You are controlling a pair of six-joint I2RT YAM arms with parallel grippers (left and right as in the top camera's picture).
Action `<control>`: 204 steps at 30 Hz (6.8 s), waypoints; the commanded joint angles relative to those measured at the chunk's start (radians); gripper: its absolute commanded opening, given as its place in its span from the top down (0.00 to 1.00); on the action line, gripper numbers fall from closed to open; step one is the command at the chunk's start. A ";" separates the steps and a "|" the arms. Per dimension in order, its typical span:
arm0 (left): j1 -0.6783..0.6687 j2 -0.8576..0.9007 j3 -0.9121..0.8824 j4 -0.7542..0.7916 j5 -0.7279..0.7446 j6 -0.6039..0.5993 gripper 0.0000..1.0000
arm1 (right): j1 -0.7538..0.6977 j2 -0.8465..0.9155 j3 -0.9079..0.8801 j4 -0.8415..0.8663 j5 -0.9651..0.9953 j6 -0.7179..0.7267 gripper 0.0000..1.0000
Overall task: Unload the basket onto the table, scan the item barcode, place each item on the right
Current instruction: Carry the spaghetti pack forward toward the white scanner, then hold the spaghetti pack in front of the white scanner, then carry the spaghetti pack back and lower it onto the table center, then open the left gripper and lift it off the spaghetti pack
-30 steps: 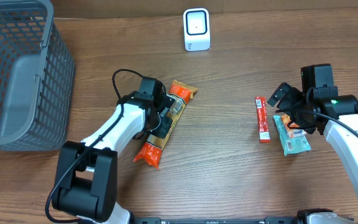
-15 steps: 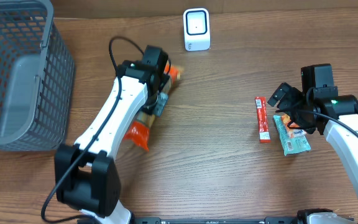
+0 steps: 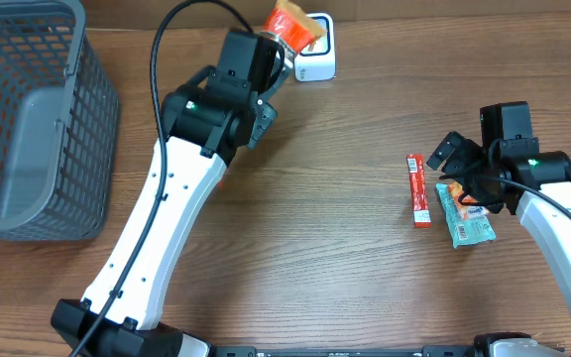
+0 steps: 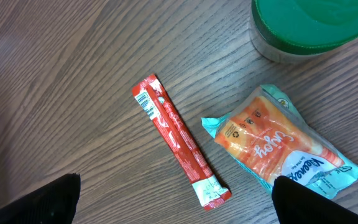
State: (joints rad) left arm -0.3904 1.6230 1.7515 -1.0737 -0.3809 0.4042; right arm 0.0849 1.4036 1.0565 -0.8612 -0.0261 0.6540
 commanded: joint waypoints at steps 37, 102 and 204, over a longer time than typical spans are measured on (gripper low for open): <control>0.099 0.546 0.086 1.097 -0.195 0.712 0.96 | -0.002 -0.002 0.011 0.003 0.003 -0.004 0.00; 0.094 0.740 0.084 1.649 -0.089 0.837 0.96 | -0.002 -0.002 0.011 0.002 0.003 -0.004 0.00; 0.084 0.162 -0.054 -0.275 0.270 -0.837 0.00 | -0.002 -0.003 0.011 0.002 0.003 -0.004 0.00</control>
State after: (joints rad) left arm -0.3664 1.8046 1.6890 -1.3472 -0.1417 -0.4633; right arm 0.0849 1.4036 1.0565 -0.8616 -0.0265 0.6544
